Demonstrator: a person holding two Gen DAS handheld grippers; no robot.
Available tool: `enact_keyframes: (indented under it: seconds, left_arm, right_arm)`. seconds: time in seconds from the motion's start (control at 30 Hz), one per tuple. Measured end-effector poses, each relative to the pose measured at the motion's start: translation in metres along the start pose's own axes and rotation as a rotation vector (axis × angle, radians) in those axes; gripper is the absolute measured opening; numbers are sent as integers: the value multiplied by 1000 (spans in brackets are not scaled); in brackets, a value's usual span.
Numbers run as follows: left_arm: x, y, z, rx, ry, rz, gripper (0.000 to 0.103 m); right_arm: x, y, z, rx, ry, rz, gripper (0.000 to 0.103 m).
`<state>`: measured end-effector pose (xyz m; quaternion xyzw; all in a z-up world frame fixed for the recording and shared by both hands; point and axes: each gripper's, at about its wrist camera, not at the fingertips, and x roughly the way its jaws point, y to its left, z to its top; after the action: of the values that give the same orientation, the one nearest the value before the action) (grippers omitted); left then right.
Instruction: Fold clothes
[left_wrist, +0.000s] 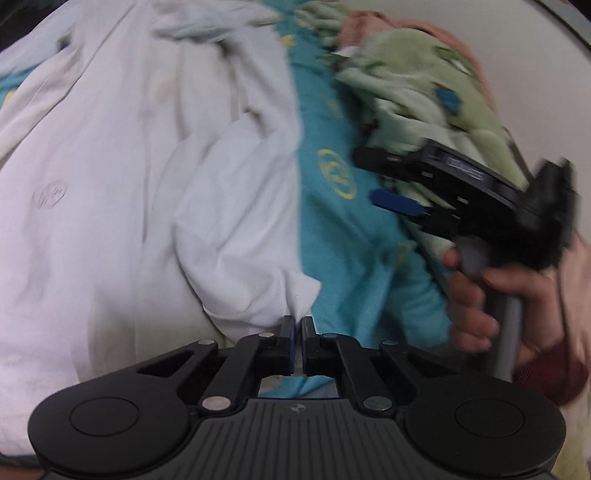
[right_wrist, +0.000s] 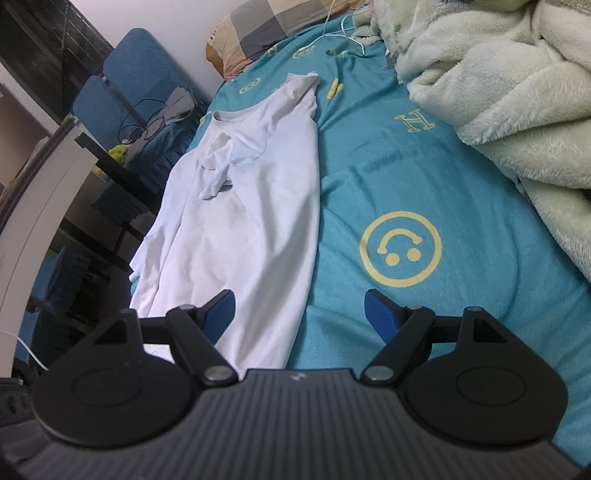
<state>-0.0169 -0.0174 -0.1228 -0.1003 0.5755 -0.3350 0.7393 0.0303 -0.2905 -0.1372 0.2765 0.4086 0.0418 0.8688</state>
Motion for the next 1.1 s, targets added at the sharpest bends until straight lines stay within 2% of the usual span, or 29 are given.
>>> enact_keyframes:
  seconds: [0.1,0.23,0.3,0.37,0.43,0.47,0.53,0.63,0.67,0.8,0.83,0.93,1.0,1.1]
  left_arm:
    - [-10,-4,-7,65,80,23,3]
    - [-7,-4,-17,154,212,175,3]
    - [-11,-14,-22,248,224,232,3]
    - [-18,-27,-25,342,188,270,6]
    - [-27,-42,-26,423,106,286,22]
    - [-31,-50,-26,459,41,278,27]
    - [-32,-67,-24,520,-56,253,52]
    - [-21,-90,-18,602,-146,219,57]
    - [-13,-96,-17,640,-143,219,58]
    - [48,-112,-24,785,-44,307,59]
    - [57,-109,-25,795,-21,328,58]
    - [79,-98,-27,812,44,390,53]
    - [84,-89,-26,788,61,385,51]
    - [81,-79,-25,757,67,379,39]
  right_arm:
    - [0,-4,1,18,-2,-6,79]
    - [1,-5,3,32,-9,-6,79]
    - [1,-5,4,36,-13,0,79]
    - [0,-4,4,35,-16,3,79]
    - [-1,-5,4,37,-17,1,79]
    - [-1,-6,4,43,-20,0,79]
    - [-3,-9,6,60,-31,-1,79]
    - [-9,-13,10,83,-60,-1,79]
    - [-11,-14,11,90,-70,-1,79]
    - [-14,-22,13,128,-84,-4,79]
    - [-15,-24,13,137,-84,-2,79]
    - [-14,-27,14,147,-84,2,79]
    - [-11,-27,15,153,-76,16,80]
    - [7,-27,30,199,-56,67,80]
